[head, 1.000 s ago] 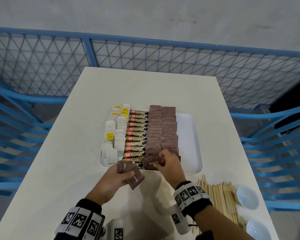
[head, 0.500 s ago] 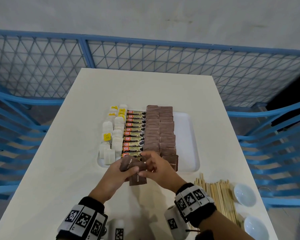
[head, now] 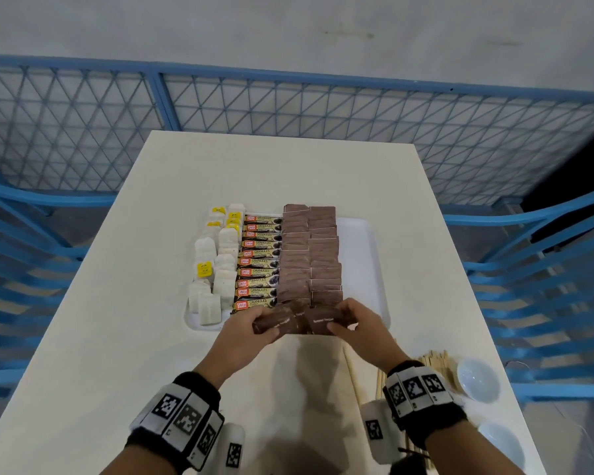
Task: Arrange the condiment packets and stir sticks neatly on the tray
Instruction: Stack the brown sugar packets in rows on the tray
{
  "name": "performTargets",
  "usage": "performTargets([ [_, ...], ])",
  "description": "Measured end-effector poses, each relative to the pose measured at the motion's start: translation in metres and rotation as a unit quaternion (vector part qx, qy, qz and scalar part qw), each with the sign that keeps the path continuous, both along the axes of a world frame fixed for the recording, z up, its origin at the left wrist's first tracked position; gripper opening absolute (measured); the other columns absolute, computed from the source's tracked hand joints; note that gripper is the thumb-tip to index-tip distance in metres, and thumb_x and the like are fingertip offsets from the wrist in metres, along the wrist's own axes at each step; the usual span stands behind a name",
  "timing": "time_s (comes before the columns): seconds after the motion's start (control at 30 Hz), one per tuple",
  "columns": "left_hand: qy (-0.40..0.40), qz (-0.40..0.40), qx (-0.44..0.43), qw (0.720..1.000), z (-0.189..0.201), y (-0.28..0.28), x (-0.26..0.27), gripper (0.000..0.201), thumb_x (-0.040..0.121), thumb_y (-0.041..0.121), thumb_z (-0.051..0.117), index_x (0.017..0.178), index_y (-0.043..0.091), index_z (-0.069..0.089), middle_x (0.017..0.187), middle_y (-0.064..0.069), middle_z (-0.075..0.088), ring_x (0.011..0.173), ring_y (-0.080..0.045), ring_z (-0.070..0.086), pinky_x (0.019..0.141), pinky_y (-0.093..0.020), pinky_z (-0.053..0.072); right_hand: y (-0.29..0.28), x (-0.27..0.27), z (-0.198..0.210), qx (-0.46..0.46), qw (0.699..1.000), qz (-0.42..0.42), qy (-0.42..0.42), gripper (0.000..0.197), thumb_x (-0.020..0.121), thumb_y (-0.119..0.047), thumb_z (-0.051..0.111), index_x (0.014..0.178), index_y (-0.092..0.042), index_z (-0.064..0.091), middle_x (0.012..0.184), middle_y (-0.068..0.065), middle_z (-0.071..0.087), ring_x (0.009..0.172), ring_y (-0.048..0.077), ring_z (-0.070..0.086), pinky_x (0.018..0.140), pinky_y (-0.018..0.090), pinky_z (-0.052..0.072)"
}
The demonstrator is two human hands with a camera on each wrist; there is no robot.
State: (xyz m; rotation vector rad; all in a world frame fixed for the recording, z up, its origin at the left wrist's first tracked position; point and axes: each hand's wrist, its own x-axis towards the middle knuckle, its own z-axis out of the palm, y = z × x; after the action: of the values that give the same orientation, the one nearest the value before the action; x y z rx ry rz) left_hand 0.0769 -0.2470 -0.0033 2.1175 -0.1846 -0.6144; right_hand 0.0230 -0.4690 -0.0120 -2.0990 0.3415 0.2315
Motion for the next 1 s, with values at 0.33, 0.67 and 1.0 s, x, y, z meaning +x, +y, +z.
performTargets([
  [0.33, -0.123, -0.083, 0.085, 0.985, -0.015, -0.035, 0.017, 0.019, 0.083, 0.011, 0.066, 0.101, 0.013, 0.069, 0.096, -0.003, 0.066, 0.084, -0.013, 0.054, 0.065, -0.015, 0.034, -0.009, 0.008, -0.024, -0.173, 0.984, 0.034, -0.021, 0.031, 0.076, -0.02, 0.071, 0.102, -0.008, 0.06, 0.091, -0.001, 0.05, 0.086, 0.016, 0.043, 0.071, 0.018, 0.032],
  [0.67, -0.235, -0.13, 0.203, 0.942, -0.025, -0.039, 0.016, 0.032, 0.083, 0.035, 0.064, 0.111, 0.022, 0.06, 0.108, 0.002, 0.054, 0.106, -0.019, 0.048, 0.086, -0.031, 0.031, -0.008, 0.011, -0.023, -0.235, 0.967, 0.082, -0.051, 0.038, 0.078, -0.026, 0.069, 0.109, -0.009, 0.058, 0.104, 0.009, 0.056, 0.096, 0.024, 0.049, 0.084, 0.03, 0.041],
  [1.0, -0.258, -0.139, 0.221, 0.93, -0.028, -0.043, 0.014, 0.024, 0.083, 0.03, 0.063, 0.105, 0.02, 0.06, 0.107, 0.001, 0.056, 0.104, -0.022, 0.051, 0.083, -0.032, 0.031, -0.007, 0.018, -0.02, -0.259, 0.959, 0.102, -0.06, 0.034, 0.076, -0.027, 0.069, 0.104, -0.012, 0.058, 0.1, 0.006, 0.056, 0.093, 0.023, 0.05, 0.081, 0.031, 0.042],
])
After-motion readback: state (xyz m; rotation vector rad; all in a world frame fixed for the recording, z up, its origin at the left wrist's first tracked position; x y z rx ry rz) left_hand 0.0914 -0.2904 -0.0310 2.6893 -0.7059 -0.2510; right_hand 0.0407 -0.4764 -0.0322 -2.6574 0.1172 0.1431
